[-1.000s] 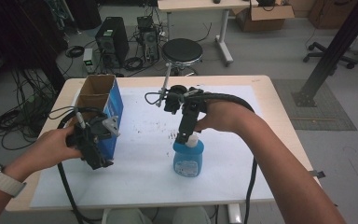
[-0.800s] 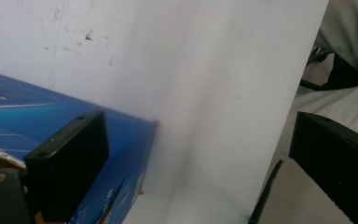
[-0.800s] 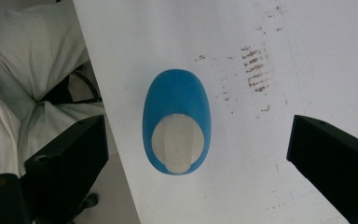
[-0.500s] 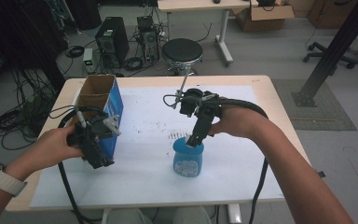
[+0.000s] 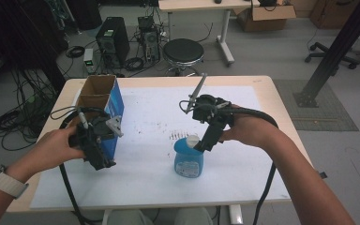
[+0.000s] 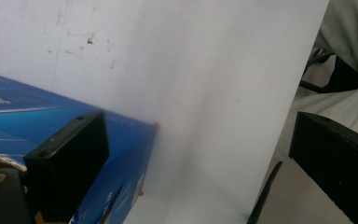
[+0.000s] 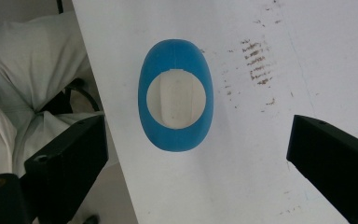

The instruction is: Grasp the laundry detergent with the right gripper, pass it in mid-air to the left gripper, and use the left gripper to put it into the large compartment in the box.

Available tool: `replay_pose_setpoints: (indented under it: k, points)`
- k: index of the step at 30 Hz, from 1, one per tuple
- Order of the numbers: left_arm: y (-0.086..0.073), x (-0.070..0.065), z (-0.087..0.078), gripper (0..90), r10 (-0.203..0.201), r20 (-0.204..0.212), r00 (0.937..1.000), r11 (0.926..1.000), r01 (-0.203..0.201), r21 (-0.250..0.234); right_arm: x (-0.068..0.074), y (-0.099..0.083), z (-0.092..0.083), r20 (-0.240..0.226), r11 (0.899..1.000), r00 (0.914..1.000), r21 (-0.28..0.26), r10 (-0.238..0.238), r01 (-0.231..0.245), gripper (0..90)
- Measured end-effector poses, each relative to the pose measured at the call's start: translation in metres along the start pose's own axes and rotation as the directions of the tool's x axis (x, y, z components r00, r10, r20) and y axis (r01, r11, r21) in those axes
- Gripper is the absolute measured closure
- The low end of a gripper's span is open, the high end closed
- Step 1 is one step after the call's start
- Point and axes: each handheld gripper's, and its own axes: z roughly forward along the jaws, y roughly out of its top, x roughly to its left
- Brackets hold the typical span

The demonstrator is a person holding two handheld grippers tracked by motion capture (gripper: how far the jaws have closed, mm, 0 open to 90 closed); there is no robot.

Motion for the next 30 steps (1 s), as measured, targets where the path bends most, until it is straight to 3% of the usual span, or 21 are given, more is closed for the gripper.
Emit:
replay_pose_setpoints:
  k: [9,14,24,30]
  points:
    - [0.002,-0.002,0.0,5.8,0.004,0.003,1.0,1.0,-0.004,0.003,0.002,-0.017,0.006,-0.001,0.997,1.0,-0.082,0.007,-0.008,4.9]
    - [0.003,-0.002,0.0,5.8,0.001,-0.001,1.0,1.0,-0.001,0.001,0.001,-0.029,0.006,-0.003,0.988,0.9998,-0.155,0.022,-0.022,4.8]
    - [0.004,-0.003,0.0,5.7,0.004,0.0,1.0,1.0,-0.004,-0.001,0.0,-0.046,0.012,-0.014,0.98,0.9995,-0.198,0.027,-0.029,4.9]
    - [0.004,-0.003,0.001,5.7,0.008,0.002,1.0,1.0,-0.008,0.0,0.0,-0.059,0.018,-0.02,0.968,0.9993,-0.249,0.033,-0.037,4.8]
